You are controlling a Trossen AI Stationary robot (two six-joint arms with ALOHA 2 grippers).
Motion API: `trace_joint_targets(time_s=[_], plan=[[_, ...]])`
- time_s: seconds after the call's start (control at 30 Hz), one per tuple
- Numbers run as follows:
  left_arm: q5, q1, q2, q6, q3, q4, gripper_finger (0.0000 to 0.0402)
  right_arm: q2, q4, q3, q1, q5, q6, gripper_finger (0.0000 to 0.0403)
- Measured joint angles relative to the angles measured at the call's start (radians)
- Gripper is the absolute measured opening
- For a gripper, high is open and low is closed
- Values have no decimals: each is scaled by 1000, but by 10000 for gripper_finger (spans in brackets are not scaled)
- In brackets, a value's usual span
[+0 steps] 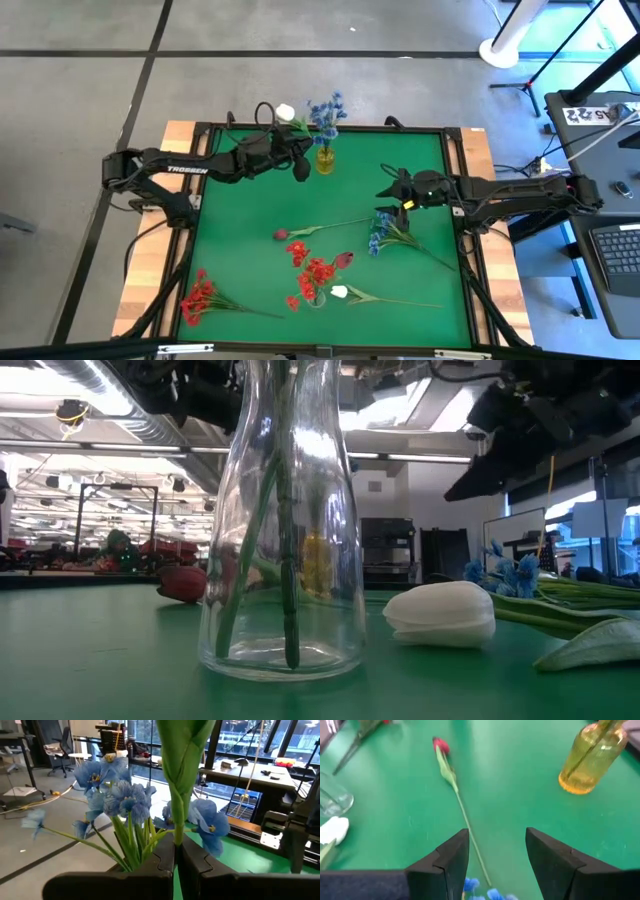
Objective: Sort flowers into vase by color
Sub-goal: Put the top white flower into the yellow vase
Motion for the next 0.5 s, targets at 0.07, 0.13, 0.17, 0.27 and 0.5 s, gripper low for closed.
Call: trace_joint_targets(time_s=[0.07, 0.13, 0.17, 0.27, 0.5], plan=[[-1, 4, 0, 0, 0, 3, 0, -24, 22, -25, 0, 0, 9, 193], [0, 11, 0, -4, 0, 5, 0, -40, 31, -43, 0, 0, 21, 193], [1, 14, 0, -9, 0, -3, 0, -45, 38, -50, 0, 0, 24, 193], [2, 22, 23, -25, 0, -25, 0, -55, 55, -61, 0, -9, 25, 193], [2, 24, 124, -33, 0, 29, 10, -55, 76, -61, 0, -17, 45, 193]])
